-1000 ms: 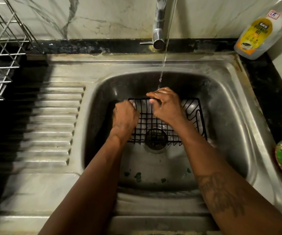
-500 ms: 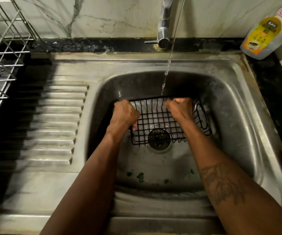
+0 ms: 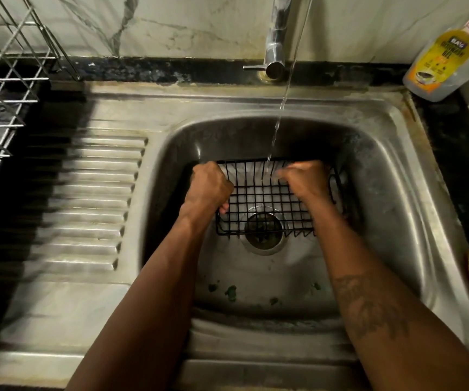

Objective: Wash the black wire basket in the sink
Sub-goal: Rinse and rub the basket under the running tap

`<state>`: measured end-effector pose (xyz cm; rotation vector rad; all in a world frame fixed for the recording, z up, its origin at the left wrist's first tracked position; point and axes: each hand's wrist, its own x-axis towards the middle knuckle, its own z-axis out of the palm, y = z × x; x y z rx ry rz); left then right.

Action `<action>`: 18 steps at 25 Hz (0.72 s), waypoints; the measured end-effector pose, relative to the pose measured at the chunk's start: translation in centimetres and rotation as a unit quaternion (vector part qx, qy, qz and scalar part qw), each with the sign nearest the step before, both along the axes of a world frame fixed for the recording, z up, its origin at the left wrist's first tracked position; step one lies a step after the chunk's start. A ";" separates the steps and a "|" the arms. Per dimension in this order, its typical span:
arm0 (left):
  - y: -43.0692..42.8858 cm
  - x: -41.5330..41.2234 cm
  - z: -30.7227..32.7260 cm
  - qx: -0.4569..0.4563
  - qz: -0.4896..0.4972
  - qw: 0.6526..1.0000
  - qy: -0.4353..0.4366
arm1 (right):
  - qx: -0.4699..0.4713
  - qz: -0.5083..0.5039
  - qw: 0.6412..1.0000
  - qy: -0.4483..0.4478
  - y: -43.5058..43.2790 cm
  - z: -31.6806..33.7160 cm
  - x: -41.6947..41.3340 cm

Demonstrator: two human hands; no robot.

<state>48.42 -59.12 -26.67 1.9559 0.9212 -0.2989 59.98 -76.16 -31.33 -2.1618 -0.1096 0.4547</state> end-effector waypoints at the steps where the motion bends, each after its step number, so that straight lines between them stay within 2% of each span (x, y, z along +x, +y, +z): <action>1: 0.3 -0.1 0.1 -0.037 0.051 0.998 -0.007 | -0.021 -0.025 0.999 -0.018 -1.1 -0.4 0.8; 2: 0.0 -0.3 0.6 -0.001 0.045 0.999 0.004 | -0.038 -0.035 0.998 -0.026 -1.5 -0.7 1.1; 3: -0.3 -0.7 1.0 0.127 -0.017 0.991 0.026 | -0.051 -0.028 0.998 -0.028 -1.3 -0.9 1.1; 4: 0.0 -1.0 1.1 0.186 -0.058 0.981 0.014 | -0.049 0.003 0.999 -0.023 -0.4 -0.9 0.6; 5: -0.2 -1.0 1.1 0.169 -0.045 0.985 -0.003 | -0.039 0.067 0.997 -0.021 1.1 -0.6 -0.4; 7: -0.6 -0.4 0.4 0.061 0.006 0.997 -0.057 | -0.004 0.213 0.977 -0.023 4.6 0.5 -2.8; 9: -0.6 0.1 0.0 0.077 0.020 0.996 -0.035 | 0.058 0.245 0.968 0.006 6.4 0.8 -4.1; 12: -0.2 -0.1 0.0 0.130 -0.017 0.990 -0.045 | 0.065 0.160 0.984 0.050 4.9 0.3 -3.0; 14: 0.0 -0.3 0.0 0.124 -0.057 0.990 -0.023 | 0.013 0.038 0.997 0.061 2.2 -0.1 -0.8; 16: -0.4 -0.5 0.9 0.165 -0.078 0.983 0.023 | -0.040 -0.088 0.995 0.035 0.0 -0.4 1.1; 17: -0.3 -0.5 0.8 0.173 -0.091 0.981 0.018 | -0.054 -0.104 0.993 0.022 -0.2 -0.5 1.4; 18: -0.4 -0.6 0.3 0.125 -0.054 0.991 -0.012 | -0.060 -0.077 0.995 0.017 0.4 -0.4 1.0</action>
